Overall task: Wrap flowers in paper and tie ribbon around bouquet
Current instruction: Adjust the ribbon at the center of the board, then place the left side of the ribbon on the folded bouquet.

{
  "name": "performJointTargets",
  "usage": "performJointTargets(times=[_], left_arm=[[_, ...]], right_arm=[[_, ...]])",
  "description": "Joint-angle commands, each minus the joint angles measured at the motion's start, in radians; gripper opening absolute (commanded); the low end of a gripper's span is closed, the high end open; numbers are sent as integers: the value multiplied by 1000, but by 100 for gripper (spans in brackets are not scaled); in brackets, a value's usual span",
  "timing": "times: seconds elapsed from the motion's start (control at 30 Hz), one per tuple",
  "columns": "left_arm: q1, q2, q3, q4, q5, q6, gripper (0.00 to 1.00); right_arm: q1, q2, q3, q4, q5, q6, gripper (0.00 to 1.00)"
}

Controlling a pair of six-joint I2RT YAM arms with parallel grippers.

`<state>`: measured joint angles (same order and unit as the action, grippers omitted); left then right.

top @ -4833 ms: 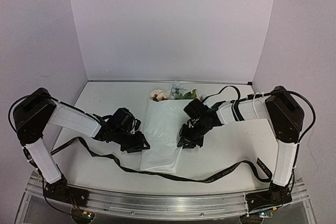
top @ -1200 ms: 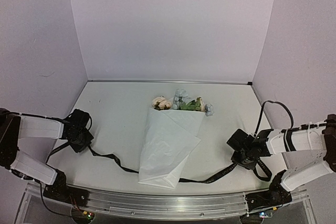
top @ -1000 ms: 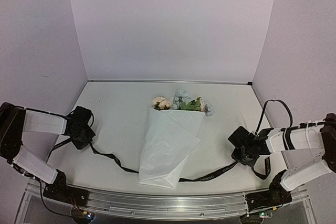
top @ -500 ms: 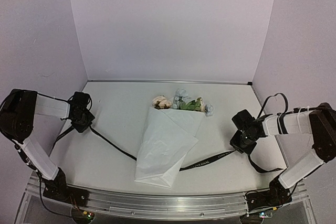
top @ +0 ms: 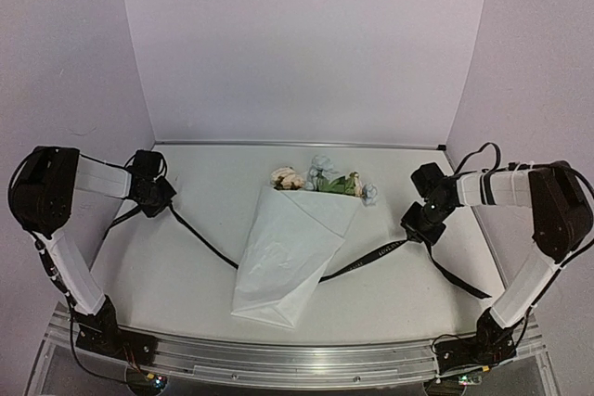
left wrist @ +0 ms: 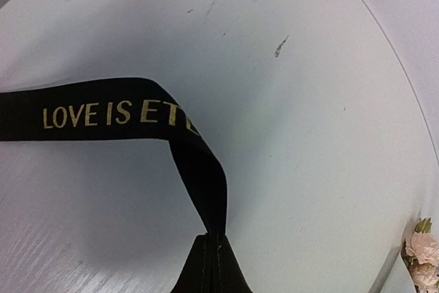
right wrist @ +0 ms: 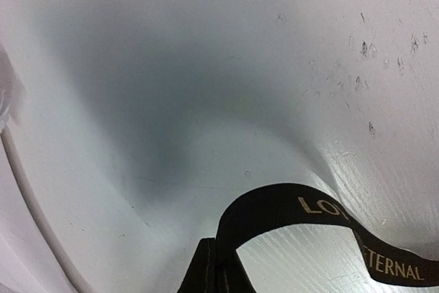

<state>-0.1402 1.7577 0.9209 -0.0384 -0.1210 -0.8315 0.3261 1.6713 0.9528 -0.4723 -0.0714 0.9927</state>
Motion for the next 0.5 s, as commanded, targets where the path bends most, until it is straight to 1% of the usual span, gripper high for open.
performJointTargets(times=[0.0, 0.13, 0.27, 0.37, 0.47], left_arm=[[6, 42, 99, 69, 27, 51, 0], [8, 56, 124, 50, 6, 47, 0], [7, 73, 134, 45, 36, 38, 0], [5, 35, 77, 50, 58, 21, 0], [3, -25, -5, 69, 68, 2, 0]], right_arm=[[-48, 12, 11, -70, 3, -23, 0], [-81, -5, -19, -72, 3, -23, 0], [-114, -26, -37, -77, 6, -30, 0], [-120, -41, -33, -90, 0, -44, 0], [-112, -39, -29, -90, -42, -29, 0]])
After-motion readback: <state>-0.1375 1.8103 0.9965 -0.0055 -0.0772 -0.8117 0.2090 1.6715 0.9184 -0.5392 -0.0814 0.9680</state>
